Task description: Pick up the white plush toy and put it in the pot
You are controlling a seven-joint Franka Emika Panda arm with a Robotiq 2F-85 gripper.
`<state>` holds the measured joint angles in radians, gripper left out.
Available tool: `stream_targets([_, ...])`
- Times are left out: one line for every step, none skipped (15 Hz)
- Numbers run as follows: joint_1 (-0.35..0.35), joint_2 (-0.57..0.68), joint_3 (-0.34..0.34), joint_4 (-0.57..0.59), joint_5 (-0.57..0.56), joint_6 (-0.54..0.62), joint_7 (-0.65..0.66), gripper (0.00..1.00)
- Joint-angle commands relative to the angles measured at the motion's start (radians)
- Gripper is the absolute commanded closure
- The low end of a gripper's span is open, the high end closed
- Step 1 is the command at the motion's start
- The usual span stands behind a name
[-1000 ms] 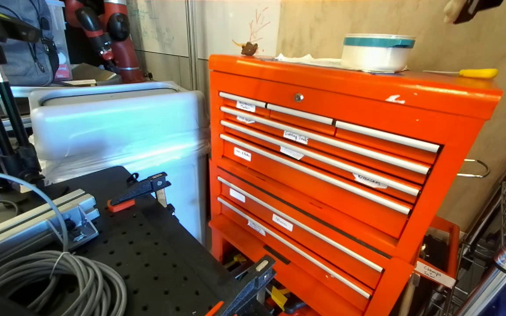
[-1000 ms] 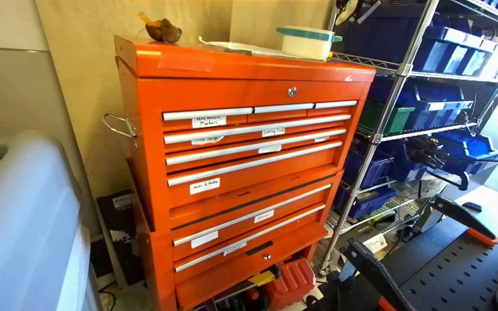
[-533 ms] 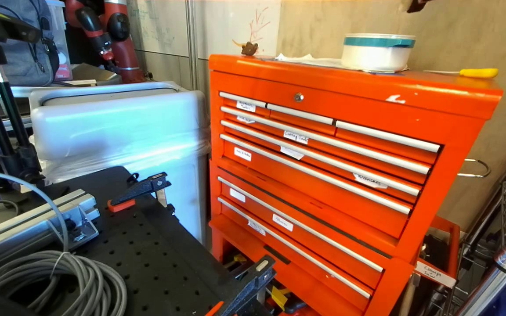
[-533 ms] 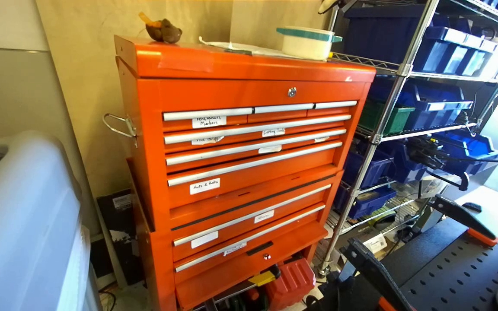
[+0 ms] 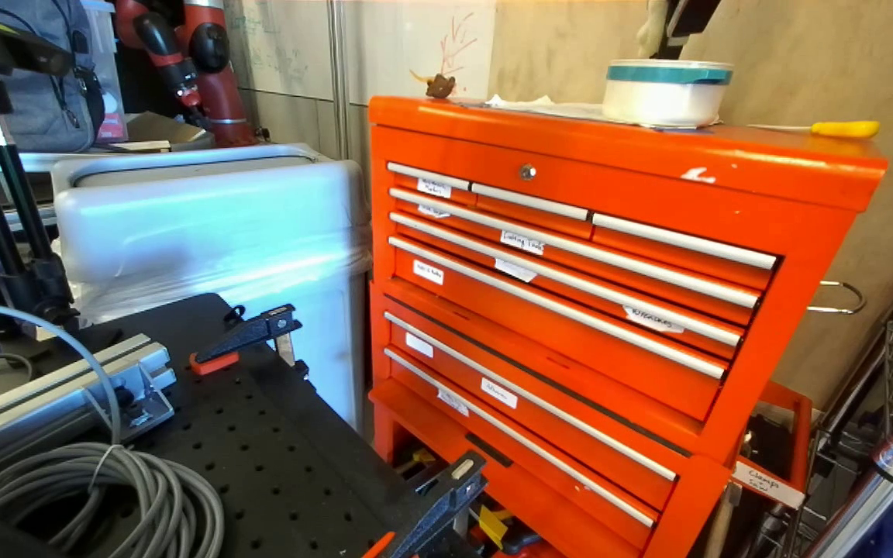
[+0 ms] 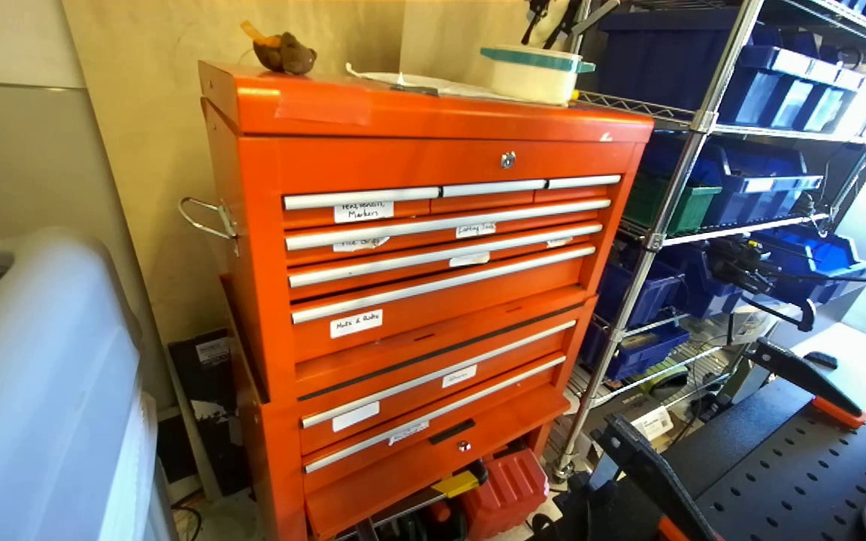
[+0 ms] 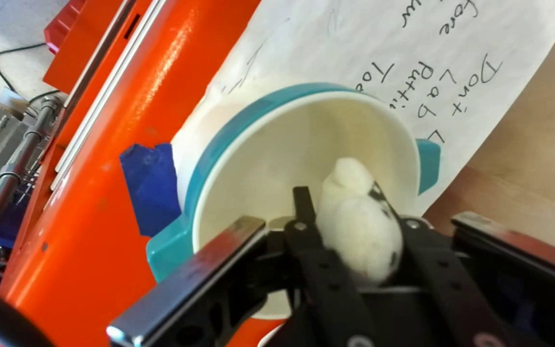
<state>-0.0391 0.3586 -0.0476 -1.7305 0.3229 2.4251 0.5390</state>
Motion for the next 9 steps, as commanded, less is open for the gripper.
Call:
stream_targets([0.000, -0.035, -0.004, -0.011, 0.004, -0.039, -0.025, 0.38])
stream_targets([0.001, -0.041, -0.010, -0.013, -0.007, -0.042, -0.025, 0.31])
stream_targets([0.001, -0.046, -0.013, -0.012, -0.013, -0.046, -0.024, 0.23])
stream_targets([-0.001, -0.052, -0.016, -0.011, -0.016, -0.053, -0.024, 0.17])
stream_targets([-0.003, -0.061, -0.018, -0.011, -0.017, -0.063, -0.026, 0.08])
stream_targets([-0.005, -0.069, -0.019, -0.012, -0.015, -0.073, -0.030, 0.02])
stream_targets([-0.014, -0.090, -0.015, -0.017, 0.001, -0.100, -0.045, 0.00])
stream_targets([-0.024, -0.113, -0.009, -0.023, 0.021, -0.134, -0.062, 0.00])
stream_targets([-0.045, -0.152, 0.003, -0.041, 0.068, -0.188, -0.107, 0.00])
